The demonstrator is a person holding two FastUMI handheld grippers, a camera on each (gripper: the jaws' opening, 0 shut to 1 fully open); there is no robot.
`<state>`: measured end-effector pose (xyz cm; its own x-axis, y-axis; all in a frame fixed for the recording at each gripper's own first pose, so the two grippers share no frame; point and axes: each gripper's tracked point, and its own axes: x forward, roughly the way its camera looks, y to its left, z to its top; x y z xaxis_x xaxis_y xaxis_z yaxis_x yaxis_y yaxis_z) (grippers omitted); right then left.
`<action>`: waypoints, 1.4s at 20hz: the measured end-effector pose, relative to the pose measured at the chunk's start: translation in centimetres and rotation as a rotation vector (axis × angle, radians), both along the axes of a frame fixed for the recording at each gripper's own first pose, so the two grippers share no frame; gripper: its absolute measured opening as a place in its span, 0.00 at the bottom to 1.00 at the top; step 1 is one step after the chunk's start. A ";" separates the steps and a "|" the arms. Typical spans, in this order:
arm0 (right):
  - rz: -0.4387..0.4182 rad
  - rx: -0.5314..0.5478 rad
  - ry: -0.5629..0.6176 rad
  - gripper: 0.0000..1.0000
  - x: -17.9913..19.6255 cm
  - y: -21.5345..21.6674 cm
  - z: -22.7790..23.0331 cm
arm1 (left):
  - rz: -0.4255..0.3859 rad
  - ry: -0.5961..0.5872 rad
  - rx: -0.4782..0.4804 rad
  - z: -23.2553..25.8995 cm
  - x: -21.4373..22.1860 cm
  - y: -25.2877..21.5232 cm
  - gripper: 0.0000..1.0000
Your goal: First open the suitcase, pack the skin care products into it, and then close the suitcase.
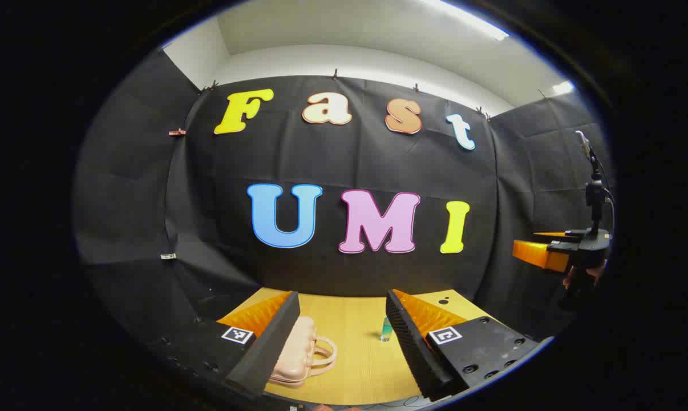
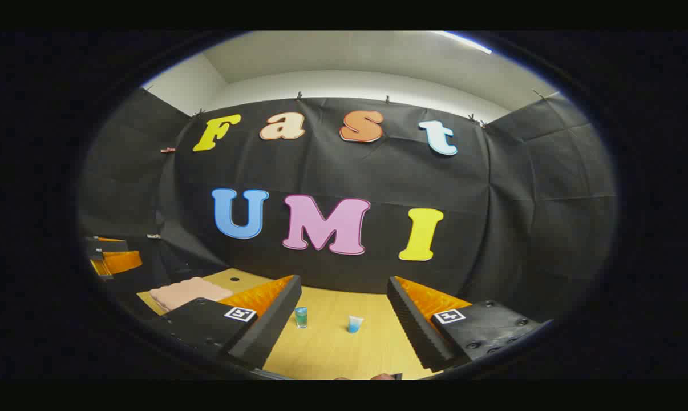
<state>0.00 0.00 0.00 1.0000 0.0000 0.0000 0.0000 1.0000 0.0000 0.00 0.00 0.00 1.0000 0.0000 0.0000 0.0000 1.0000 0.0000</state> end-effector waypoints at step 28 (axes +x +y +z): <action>-0.038 -0.063 -0.059 0.96 1.0 -0.3 2.8 | -0.059 0.028 0.033 -2.3 0.6 0.6 0.96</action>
<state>0.96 -0.25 2.80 0.9975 -0.0359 0.0602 0.0396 0.9973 -0.0618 0.57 0.62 -2.28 0.9978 -0.0589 -0.0290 0.0598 0.9977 0.0317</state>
